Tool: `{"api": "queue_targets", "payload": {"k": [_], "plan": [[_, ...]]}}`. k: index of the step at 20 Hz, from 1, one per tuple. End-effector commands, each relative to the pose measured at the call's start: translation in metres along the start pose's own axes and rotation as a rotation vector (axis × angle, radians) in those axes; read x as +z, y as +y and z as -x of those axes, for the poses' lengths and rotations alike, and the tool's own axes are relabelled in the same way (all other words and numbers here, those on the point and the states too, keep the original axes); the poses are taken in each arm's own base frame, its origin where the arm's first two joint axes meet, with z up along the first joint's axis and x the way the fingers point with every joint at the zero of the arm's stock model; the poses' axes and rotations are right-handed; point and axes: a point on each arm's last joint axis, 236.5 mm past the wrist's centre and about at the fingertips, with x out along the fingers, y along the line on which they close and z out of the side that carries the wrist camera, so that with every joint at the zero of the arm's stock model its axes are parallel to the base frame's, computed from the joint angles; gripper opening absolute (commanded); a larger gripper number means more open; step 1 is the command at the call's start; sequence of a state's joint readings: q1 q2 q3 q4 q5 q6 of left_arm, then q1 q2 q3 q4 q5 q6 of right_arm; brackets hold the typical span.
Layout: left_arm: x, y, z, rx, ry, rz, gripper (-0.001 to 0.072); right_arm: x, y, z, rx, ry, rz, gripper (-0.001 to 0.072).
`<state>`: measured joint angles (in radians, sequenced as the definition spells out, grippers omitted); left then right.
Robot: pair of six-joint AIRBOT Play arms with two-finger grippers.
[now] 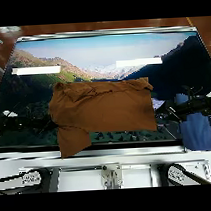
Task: Fold the shirts.
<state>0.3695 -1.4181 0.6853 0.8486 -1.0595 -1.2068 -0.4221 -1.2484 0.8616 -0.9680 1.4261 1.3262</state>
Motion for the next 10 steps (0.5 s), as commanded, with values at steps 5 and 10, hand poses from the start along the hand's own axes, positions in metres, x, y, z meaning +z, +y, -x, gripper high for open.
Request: {"api": "queue_targets", "payload": {"k": [5,10], "plan": [[-0.019,-0.018,0.016,-0.057,0.049,-0.113,0.0034,-0.024,-0.045,-0.049,-0.061,0.009,-0.120,0.0701],[-0.011,-0.023,0.024,-0.050,0.001,-0.137,0.0035,-0.011,-0.048,-0.067,-0.037,-0.006,-0.197,0.0700]]}}
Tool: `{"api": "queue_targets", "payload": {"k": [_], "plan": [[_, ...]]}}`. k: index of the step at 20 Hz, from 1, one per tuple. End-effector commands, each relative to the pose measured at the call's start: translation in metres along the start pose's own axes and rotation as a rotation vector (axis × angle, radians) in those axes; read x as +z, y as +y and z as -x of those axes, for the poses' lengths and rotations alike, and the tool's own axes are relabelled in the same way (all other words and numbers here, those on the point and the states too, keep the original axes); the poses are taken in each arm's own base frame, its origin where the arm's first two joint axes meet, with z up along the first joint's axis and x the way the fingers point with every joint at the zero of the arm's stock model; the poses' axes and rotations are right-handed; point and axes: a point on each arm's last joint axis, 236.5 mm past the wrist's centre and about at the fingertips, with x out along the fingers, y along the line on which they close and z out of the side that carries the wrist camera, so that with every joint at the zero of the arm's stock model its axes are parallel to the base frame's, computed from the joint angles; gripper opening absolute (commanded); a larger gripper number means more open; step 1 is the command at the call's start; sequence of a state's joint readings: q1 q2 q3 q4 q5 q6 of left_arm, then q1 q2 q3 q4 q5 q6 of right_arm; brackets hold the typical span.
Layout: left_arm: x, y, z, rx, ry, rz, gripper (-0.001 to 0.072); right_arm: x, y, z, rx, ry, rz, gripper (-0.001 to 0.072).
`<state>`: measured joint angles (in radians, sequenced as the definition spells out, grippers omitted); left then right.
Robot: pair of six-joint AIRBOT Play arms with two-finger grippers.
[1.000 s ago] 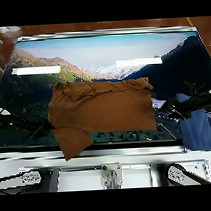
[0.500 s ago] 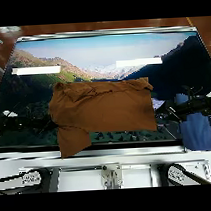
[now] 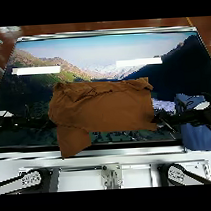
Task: Fold the shirts.
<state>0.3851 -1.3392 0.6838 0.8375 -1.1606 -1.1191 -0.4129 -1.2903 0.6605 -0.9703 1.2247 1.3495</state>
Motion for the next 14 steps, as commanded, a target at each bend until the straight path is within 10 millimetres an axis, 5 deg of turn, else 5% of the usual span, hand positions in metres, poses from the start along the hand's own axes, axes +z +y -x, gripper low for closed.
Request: {"api": "queue_targets", "payload": {"k": [1,6,7,9,11,14], "plan": [[0.004,-0.004,0.006,0.000,-0.019,-0.024,0.0034,0.008,-0.007,-0.016,0.002,-0.005,-0.065,0.0701],[0.021,-0.011,0.016,0.004,-0.059,-0.043,0.0034,0.018,0.001,-0.029,0.062,-0.014,-0.123,0.0684],[0.026,-0.013,0.020,0.005,-0.070,-0.052,0.0034,0.020,0.007,-0.032,0.067,-0.023,-0.105,0.0585],[0.037,-0.021,0.027,-0.006,-0.098,-0.069,0.0034,0.020,0.022,-0.043,0.055,-0.031,-0.030,0.0508],[0.046,-0.033,0.038,-0.024,-0.111,-0.097,0.0034,0.023,0.035,-0.047,0.046,-0.043,0.022,0.0063],[0.065,-0.058,0.069,-0.029,-0.166,-0.182,0.0033,0.030,0.069,-0.022,0.099,-0.029,0.182,0.0067]]}}
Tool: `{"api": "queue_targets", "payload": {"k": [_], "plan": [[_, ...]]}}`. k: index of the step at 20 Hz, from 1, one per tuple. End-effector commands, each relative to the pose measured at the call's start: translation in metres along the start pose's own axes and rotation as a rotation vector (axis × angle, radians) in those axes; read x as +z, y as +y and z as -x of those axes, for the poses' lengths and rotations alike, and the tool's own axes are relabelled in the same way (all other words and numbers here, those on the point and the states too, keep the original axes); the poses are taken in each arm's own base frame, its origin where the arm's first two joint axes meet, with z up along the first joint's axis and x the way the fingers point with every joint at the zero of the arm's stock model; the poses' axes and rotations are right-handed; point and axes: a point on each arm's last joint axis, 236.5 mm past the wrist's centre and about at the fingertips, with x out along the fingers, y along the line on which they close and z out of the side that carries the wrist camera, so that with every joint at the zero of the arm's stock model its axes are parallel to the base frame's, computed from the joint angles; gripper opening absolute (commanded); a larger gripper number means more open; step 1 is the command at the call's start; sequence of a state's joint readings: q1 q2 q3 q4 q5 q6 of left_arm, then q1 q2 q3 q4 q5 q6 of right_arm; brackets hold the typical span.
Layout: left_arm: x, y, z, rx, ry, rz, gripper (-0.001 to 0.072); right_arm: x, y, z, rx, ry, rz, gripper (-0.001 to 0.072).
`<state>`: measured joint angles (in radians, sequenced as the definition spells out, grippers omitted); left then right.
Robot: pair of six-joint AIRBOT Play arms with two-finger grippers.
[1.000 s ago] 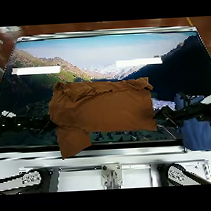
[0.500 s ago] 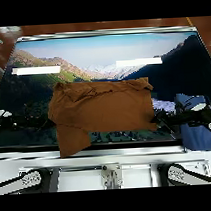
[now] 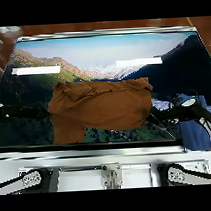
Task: Fold the shirts.
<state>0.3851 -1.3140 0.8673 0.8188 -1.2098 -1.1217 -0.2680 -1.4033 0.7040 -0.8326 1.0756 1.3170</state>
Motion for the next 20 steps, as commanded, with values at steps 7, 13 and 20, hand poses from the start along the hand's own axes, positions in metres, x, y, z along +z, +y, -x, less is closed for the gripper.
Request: {"api": "queue_targets", "payload": {"k": [7,13,20], "plan": [[0.082,-0.220,0.278,0.115,-0.780,-0.676,0.0033,-0.007,0.238,0.274,0.099,-0.618,0.876,0.0067],[-0.074,-0.394,0.485,0.094,-1.487,-0.976,0.0033,-0.172,0.307,0.520,-0.024,-1.523,0.998,0.0067],[-0.147,-0.362,0.472,0.273,-1.417,-0.883,0.0033,-0.220,0.231,0.511,-0.300,-1.462,0.861,0.0068]]}}
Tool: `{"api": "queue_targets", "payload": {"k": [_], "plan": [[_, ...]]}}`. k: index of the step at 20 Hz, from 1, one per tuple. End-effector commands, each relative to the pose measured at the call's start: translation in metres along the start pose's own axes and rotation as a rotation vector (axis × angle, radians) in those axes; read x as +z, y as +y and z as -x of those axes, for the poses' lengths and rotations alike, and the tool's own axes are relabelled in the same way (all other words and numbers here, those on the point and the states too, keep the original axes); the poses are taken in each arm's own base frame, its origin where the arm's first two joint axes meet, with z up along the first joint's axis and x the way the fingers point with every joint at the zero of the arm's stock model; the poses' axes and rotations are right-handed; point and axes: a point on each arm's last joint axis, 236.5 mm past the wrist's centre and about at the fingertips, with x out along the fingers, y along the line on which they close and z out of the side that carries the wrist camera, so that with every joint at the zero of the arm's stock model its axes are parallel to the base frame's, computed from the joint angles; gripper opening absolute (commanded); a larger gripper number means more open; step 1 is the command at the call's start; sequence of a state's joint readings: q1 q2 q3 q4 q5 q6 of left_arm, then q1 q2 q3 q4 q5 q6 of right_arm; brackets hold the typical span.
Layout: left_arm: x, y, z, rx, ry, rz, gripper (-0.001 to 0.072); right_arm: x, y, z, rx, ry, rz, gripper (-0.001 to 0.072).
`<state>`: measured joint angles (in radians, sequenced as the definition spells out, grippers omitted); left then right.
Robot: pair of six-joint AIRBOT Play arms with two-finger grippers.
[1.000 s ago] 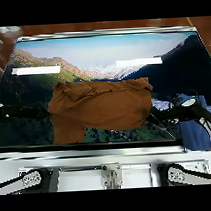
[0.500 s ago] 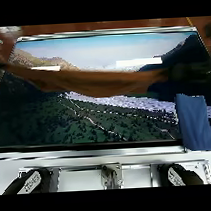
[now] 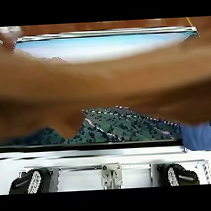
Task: Fold the shirts.
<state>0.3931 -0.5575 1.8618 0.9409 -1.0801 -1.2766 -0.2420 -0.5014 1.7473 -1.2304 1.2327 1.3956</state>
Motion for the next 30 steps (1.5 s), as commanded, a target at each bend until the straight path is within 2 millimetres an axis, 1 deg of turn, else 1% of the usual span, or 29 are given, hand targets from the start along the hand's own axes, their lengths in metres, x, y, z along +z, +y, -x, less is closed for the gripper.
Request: {"api": "queue_targets", "payload": {"k": [1,3,4,5,7,8,9,10,11,13,14,15,16,17,18,19,20,21,23,25,26,27,28,30], "plan": [[-0.041,0.003,0.032,0.082,0.199,-0.020,0.0033,-0.036,-0.024,0.028,-0.132,0.155,0.024,0.0068],[-0.072,0.025,0.037,0.159,0.335,-0.039,0.0034,-0.042,-0.030,0.018,-0.139,0.190,0.037,0.0068],[-0.081,0.030,0.038,0.174,0.371,-0.038,0.0034,-0.050,-0.032,0.010,-0.134,0.227,0.030,0.0068],[-0.087,0.031,0.036,0.170,0.399,-0.033,0.0034,-0.063,-0.033,0.003,-0.126,0.290,0.021,0.0068],[-0.102,0.034,0.032,0.161,0.454,-0.016,0.0034,-0.112,-0.035,-0.010,-0.091,0.522,-0.006,0.0068],[-0.114,0.037,0.028,0.156,0.490,0.000,0.0034,-0.145,-0.033,-0.012,-0.063,0.681,-0.033,0.0067],[-0.132,0.040,0.023,0.148,0.539,0.023,0.0034,-0.171,-0.034,-0.017,-0.051,0.798,-0.069,0.0068],[-0.157,0.044,0.018,0.141,0.601,0.054,0.0033,-0.200,-0.035,-0.023,-0.038,0.915,-0.106,0.0068],[-0.187,0.049,0.012,0.133,0.672,0.090,0.0033,-0.226,-0.035,-0.031,-0.024,0.999,-0.130,0.0067],[-0.259,0.058,0.001,0.106,0.831,0.156,0.0034,-0.293,-0.039,-0.044,-0.008,1.198,-0.182,0.0067],[-0.299,0.064,-0.007,0.096,0.899,0.193,0.0033,-0.325,-0.041,-0.055,0.000,1.258,-0.197,0.0067],[-0.336,0.068,-0.015,0.092,0.949,0.246,0.0033,-0.357,-0.044,-0.074,0.000,1.278,-0.214,0.0067],[-0.372,0.067,-0.028,0.072,0.984,0.322,0.0034,-0.382,-0.046,-0.100,0.002,1.257,-0.240,0.0067],[-0.400,0.064,-0.042,0.050,0.999,0.396,0.0034,-0.400,-0.047,-0.131,0.008,1.204,-0.274,0.0067],[-0.423,0.063,-0.059,0.033,0.994,0.452,0.0034,-0.411,-0.047,-0.169,0.017,1.130,-0.317,0.0067],[-0.443,0.066,-0.080,0.033,0.978,0.497,0.0034,-0.417,-0.049,-0.207,0.020,1.033,-0.366,0.0067],[-0.459,0.069,-0.104,0.041,0.950,0.523,0.0034,-0.420,-0.049,-0.245,0.032,0.930,-0.387,0.0067],[-0.472,0.071,-0.126,0.053,0.915,0.533,0.0034,-0.424,-0.046,-0.272,0.042,0.862,-0.364,0.0067],[-0.497,0.069,-0.167,0.072,0.850,0.518,0.0034,-0.433,-0.032,-0.320,0.039,0.756,-0.327,0.0067],[-0.523,0.061,-0.202,0.096,0.783,0.498,0.0034,-0.439,-0.016,-0.355,0.028,0.646,-0.300,0.0067],[-0.538,0.056,-0.216,0.108,0.757,0.487,0.0034,-0.441,-0.013,-0.369,0.016,0.596,-0.290,0.0067],[-0.553,0.049,-0.226,0.117,0.742,0.477,0.0034,-0.443,-0.013,-0.381,-0.004,0.550,-0.286,0.0067],[-0.569,0.042,-0.234,0.124,0.735,0.468,0.0034,-0.448,-0.019,-0.388,-0.026,0.524,-0.287,0.0067],[-0.600,0.031,-0.239,0.130,0.753,0.459,0.0034,-0.467,-0.026,-0.393,-0.053,0.535,-0.310,0.0067]]}}
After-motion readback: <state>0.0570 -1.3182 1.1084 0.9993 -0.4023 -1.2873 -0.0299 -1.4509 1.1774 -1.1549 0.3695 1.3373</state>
